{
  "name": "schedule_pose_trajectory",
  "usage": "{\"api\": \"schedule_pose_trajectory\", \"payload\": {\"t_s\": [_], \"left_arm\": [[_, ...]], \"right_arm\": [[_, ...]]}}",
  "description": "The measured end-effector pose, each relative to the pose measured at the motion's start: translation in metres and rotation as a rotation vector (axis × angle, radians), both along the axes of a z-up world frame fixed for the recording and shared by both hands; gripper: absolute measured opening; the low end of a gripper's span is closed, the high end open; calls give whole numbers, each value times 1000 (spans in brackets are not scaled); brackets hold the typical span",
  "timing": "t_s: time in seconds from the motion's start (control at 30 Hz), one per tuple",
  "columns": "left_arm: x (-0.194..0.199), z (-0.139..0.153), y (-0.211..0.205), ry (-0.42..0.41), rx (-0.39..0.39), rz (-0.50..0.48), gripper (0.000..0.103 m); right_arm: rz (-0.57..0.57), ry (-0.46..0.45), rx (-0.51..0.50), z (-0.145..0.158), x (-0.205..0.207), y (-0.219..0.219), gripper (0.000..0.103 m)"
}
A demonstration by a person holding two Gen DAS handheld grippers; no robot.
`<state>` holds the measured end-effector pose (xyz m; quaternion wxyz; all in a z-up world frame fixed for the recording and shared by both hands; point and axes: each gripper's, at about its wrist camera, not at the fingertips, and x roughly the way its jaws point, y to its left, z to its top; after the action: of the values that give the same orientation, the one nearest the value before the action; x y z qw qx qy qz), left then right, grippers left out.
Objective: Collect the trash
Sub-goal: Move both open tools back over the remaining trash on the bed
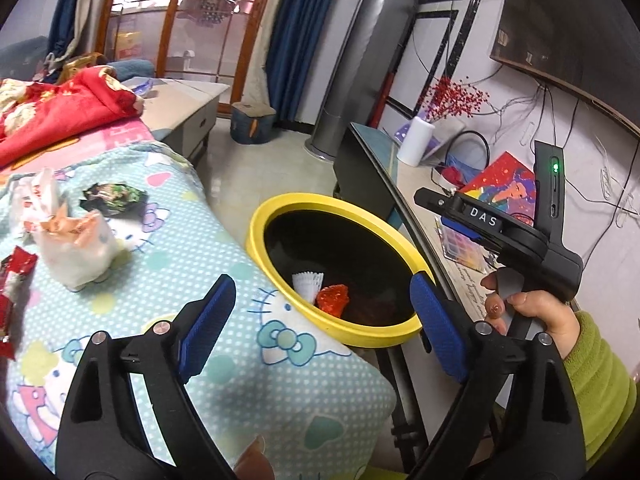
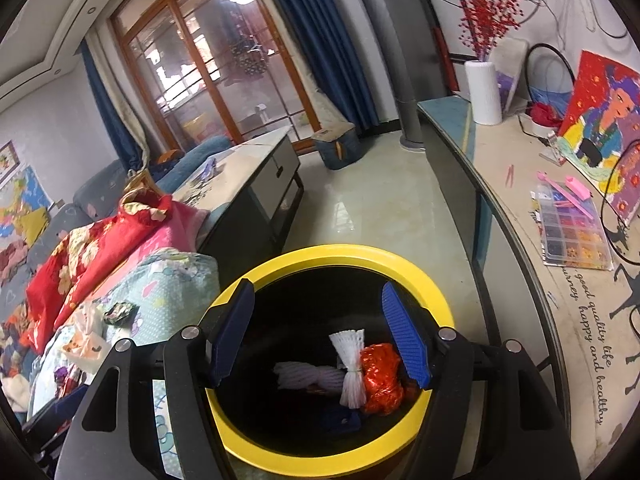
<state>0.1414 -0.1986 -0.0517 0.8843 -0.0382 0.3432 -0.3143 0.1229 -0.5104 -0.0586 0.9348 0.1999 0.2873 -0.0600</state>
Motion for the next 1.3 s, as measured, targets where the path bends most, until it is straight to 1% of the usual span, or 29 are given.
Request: {"api": "schedule_pose_trajectory", "payload": {"t_s": [0.1, 0.3, 0.33, 0.4, 0.6, 0.9, 1.3], "left_arm": [[-3, 3, 7, -13, 6, 24, 81], [-6, 8, 23, -24, -8, 68, 81], [-6, 10, 26, -26, -10, 77, 82], [-7, 13, 30, -32, -9, 94, 87], [-9, 18, 47, -49, -9, 146, 92], [-13, 28, 77, -92, 1, 246, 92], [-17, 43, 116, -138, -8, 347, 92]], "right_arm": [[21, -4, -4, 3, 0, 7, 65], [76, -9, -9, 8, 1, 25, 65], [86, -9, -10, 10, 1, 28, 65], [104, -10, -10, 11, 1, 34, 65], [168, -13, -22, 18, 1, 55, 65], [261, -35, -53, 30, 1, 88, 65], [383, -48, -84, 37, -6, 135, 67]]}}
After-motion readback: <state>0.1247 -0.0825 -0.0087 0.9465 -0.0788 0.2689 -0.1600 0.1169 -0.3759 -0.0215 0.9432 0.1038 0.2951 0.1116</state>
